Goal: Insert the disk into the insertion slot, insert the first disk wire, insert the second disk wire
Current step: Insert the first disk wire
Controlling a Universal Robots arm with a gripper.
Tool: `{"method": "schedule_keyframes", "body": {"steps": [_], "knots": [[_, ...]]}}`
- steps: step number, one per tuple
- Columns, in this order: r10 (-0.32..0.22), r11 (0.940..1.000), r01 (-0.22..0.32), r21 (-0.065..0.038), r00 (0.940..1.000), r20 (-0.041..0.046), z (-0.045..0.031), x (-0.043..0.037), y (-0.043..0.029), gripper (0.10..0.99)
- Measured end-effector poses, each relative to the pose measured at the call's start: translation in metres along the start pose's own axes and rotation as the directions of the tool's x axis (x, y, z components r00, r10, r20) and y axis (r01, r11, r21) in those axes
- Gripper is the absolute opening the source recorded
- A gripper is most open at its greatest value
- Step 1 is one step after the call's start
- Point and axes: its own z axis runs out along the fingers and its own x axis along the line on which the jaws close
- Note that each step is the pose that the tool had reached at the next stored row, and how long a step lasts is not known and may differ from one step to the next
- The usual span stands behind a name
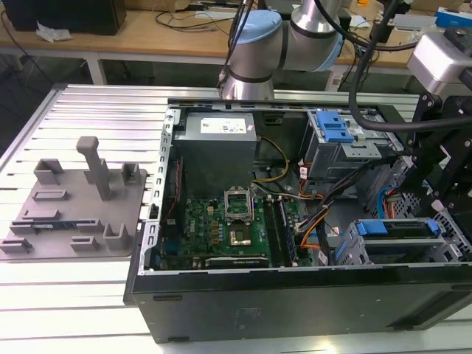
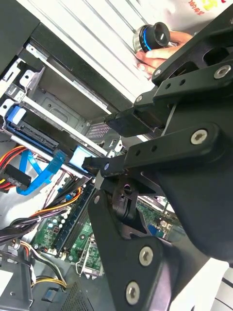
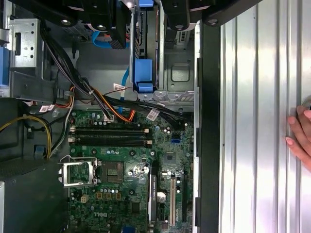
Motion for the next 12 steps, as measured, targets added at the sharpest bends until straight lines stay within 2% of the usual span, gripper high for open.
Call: {"method": "schedule_keyframes", "body": {"steps": [9, 11, 12], "knots": [[0.000, 1.0000, 0.000, 0.000, 1.0000, -0.0007, 0.0000, -0.0001, -0.0001, 0.447], [0.000, 1.0000, 0.000, -0.001, 0.9996, -0.0283, 0.0004, -0.0077, -0.0004, 0.447], [0.000, 1.0000, 0.000, -0.001, 0.9982, -0.0598, 0.0007, -0.0140, -0.0005, 0.447]]}}
